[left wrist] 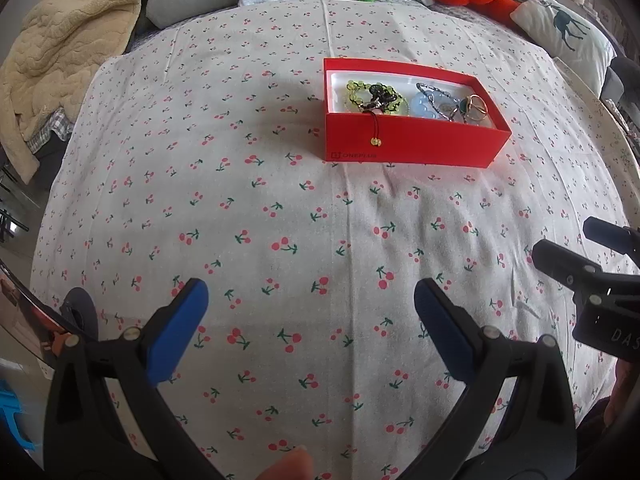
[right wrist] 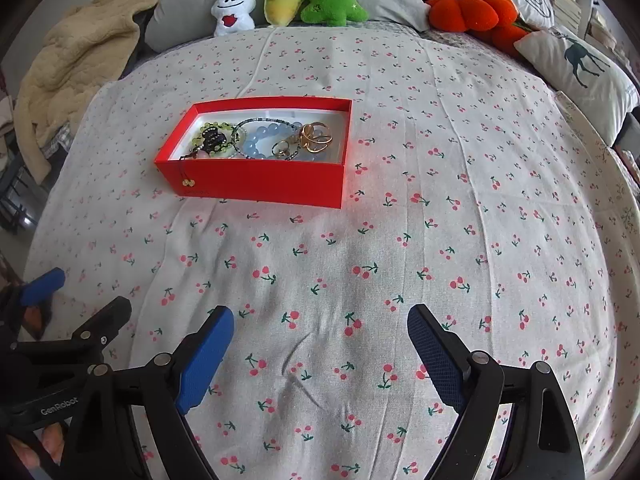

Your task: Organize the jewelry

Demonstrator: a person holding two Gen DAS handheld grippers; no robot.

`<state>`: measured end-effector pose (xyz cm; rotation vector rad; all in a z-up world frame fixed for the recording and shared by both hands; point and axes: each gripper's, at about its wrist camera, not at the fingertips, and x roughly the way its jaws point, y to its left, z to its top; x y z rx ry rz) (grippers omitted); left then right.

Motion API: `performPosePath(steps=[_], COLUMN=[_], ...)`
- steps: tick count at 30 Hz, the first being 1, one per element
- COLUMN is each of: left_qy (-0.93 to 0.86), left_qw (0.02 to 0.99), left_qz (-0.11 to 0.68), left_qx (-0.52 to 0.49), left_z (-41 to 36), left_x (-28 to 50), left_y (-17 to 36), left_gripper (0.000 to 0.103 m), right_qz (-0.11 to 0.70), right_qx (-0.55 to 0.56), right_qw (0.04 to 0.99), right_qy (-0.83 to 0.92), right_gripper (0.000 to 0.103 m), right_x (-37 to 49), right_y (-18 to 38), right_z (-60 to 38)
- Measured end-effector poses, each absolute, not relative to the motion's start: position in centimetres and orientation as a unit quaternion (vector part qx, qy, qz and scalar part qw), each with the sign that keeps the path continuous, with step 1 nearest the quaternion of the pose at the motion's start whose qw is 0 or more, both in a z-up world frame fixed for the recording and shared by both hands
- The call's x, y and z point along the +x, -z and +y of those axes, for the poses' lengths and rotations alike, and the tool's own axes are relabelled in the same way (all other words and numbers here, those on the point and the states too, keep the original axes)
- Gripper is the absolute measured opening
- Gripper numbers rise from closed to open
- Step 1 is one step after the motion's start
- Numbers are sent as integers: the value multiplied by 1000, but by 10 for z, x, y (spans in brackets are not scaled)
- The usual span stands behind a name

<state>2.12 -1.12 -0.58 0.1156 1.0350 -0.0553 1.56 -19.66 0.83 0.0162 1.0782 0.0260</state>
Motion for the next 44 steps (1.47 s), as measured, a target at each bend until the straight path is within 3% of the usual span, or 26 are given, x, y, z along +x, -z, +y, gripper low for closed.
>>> performPosePath(steps=[44], left_qy=[20], left_qw=[877], left_qz=[478], left_qx=[46], left_z=[-11], left_x=[10], left_y=[-4], left_gripper=[102], right_qz=[514], right_qx=[0], right_qw=[858], right_qy=[-1], right_gripper=[90], right_x=[8], right_y=[-9], right_z=[-195])
